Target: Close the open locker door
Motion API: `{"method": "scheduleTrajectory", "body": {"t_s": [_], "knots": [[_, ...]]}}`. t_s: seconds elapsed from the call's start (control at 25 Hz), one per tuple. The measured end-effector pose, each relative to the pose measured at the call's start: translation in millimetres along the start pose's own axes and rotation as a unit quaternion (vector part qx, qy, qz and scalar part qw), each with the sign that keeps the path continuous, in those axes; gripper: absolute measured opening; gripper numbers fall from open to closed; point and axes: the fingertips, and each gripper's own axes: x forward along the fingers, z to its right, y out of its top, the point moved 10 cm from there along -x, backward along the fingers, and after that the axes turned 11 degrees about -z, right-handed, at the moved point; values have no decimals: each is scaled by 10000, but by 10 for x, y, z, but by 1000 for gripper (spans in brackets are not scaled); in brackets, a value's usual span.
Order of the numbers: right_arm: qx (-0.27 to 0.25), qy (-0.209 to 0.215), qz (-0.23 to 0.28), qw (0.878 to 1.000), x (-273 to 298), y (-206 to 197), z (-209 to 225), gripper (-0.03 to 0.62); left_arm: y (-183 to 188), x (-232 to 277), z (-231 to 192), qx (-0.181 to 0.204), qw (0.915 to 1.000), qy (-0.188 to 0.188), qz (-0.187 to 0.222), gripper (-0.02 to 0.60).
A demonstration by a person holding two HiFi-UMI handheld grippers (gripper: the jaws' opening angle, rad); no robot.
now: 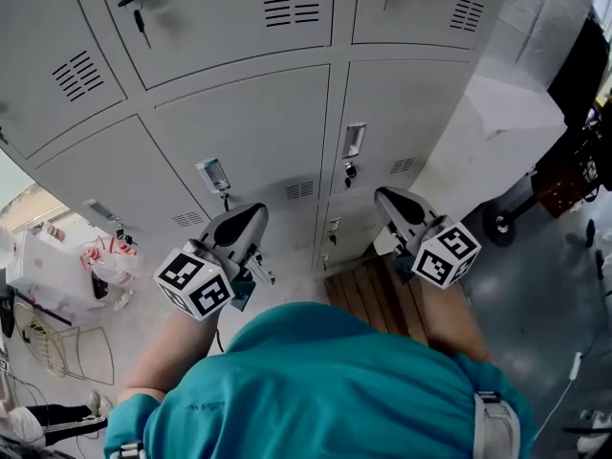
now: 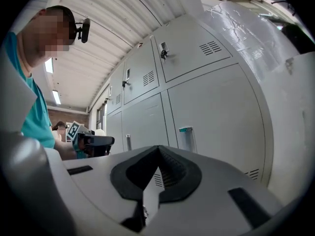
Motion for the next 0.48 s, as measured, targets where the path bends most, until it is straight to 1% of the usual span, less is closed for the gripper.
{"method": "scheduleTrajectory", "body": {"t_s": [0.2, 0.4, 0.48], "knots": [[-87, 131, -58, 9999, -101, -73, -77, 2, -9, 15, 22, 5, 10000, 4, 6, 3], [-162, 206, -28, 9997, -143, -43, -107, 2, -23, 41, 62, -22, 9998, -192, -25, 3], [-181, 215, -27, 9996, -159, -39, -109, 0, -16, 44, 63, -96, 9998, -189, -4, 3]]}}
